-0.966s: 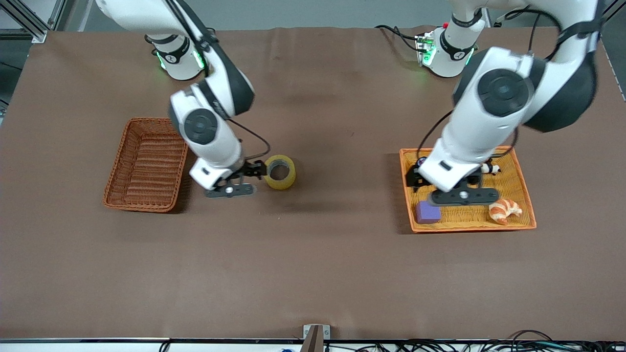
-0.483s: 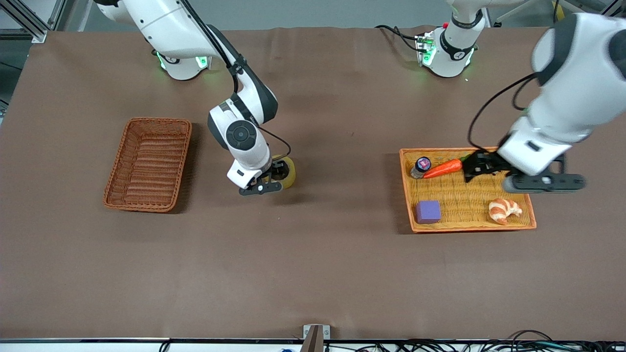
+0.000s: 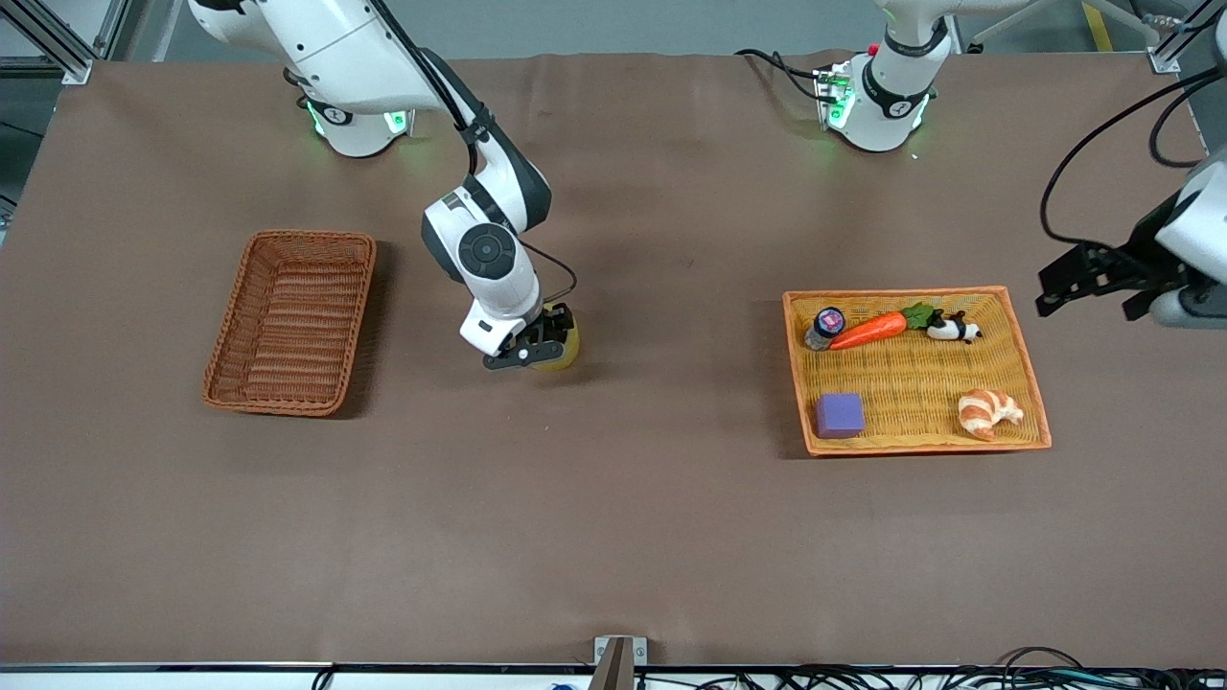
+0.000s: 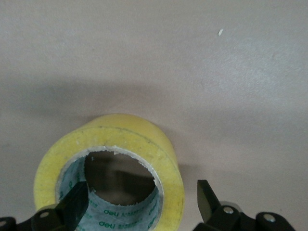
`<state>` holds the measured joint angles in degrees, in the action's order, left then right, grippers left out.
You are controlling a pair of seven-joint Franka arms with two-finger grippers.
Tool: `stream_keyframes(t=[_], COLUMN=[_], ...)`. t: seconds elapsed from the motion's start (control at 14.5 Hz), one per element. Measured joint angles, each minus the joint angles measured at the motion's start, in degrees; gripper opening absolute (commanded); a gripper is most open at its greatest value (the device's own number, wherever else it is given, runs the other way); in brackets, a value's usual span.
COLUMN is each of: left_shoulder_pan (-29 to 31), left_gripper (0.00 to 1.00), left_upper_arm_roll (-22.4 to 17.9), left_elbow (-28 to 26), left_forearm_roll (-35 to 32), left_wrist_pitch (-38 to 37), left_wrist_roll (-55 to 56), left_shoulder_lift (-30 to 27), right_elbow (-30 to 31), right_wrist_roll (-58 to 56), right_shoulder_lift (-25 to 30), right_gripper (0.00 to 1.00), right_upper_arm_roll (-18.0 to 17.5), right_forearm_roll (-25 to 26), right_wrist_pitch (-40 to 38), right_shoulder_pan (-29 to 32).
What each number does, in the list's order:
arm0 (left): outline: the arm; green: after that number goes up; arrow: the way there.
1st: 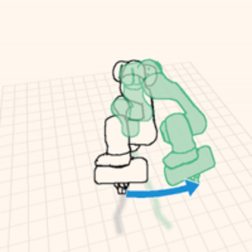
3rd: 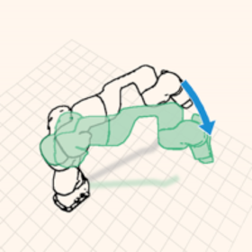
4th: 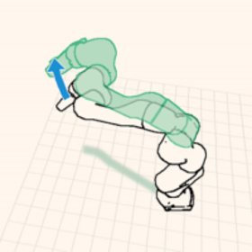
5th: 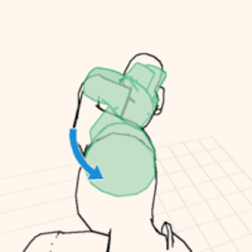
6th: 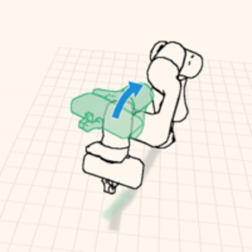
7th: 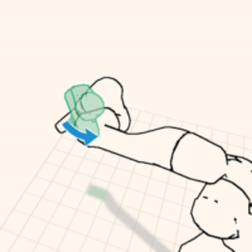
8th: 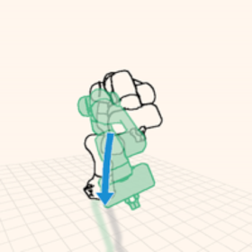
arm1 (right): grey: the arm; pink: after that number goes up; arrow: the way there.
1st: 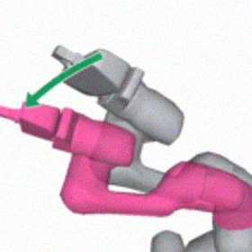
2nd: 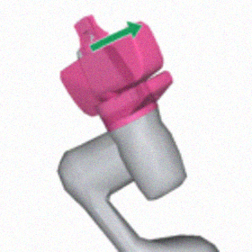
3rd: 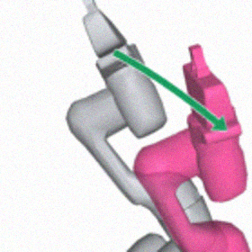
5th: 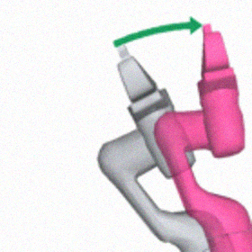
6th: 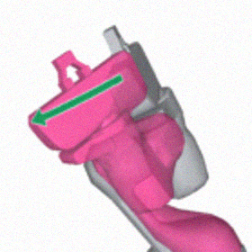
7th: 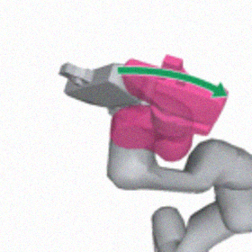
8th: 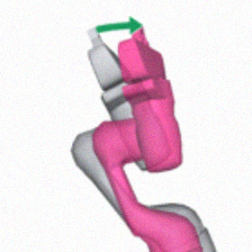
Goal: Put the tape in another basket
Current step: 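Grasp the tape with the right gripper while the left gripper withdraws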
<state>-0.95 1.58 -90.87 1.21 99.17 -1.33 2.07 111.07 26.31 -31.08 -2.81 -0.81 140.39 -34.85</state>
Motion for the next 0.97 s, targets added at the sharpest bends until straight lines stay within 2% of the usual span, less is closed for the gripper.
stream_keyframes(t=[0.07,0.14,0.21,0.28,0.41,0.62,0.97], left_shoulder_pan=[0.0,0.0,0.0,0.0,0.0,0.0,-0.1], left_gripper=[1.00,1.00,1.00,1.00,1.00,1.00,1.00], left_upper_arm_roll=[-0.1,-0.1,-0.1,-0.1,-0.2,-0.2,-0.2], left_elbow=[-0.1,-0.1,-0.1,-0.1,-0.1,-0.2,-0.8], left_forearm_roll=[-0.1,-0.2,-0.3,-0.3,-0.4,-0.8,-2.5], left_wrist_pitch=[-1.1,-2.1,-2.7,-2.8,-3.1,-3.8,-3.8], left_wrist_roll=[0.0,0.0,0.0,0.0,0.0,0.0,0.0], left_shoulder_lift=[-0.6,-1.0,-1.3,-1.7,-2.1,-2.1,-2.1], right_elbow=[0.1,0.3,0.4,0.4,0.3,-0.6,-4.1], right_wrist_roll=[0.0,0.0,0.0,0.0,0.0,1.4,2.7], right_shoulder_lift=[-0.5,-1.2,-1.9,-2.4,-2.5,-2.3,-2.2], right_gripper=[0.94,0.77,0.47,0.27,0.02,0.00,0.00], right_upper_arm_roll=[0.0,0.0,0.0,0.1,0.2,0.4,0.8], right_forearm_roll=[0.1,0.2,0.3,0.5,0.7,0.7,0.8], right_wrist_pitch=[0.7,1.2,1.7,2.0,2.0,-0.1,-7.8], right_shoulder_pan=[0.0,-0.1,-0.1,-0.1,0.0,0.1,0.7])
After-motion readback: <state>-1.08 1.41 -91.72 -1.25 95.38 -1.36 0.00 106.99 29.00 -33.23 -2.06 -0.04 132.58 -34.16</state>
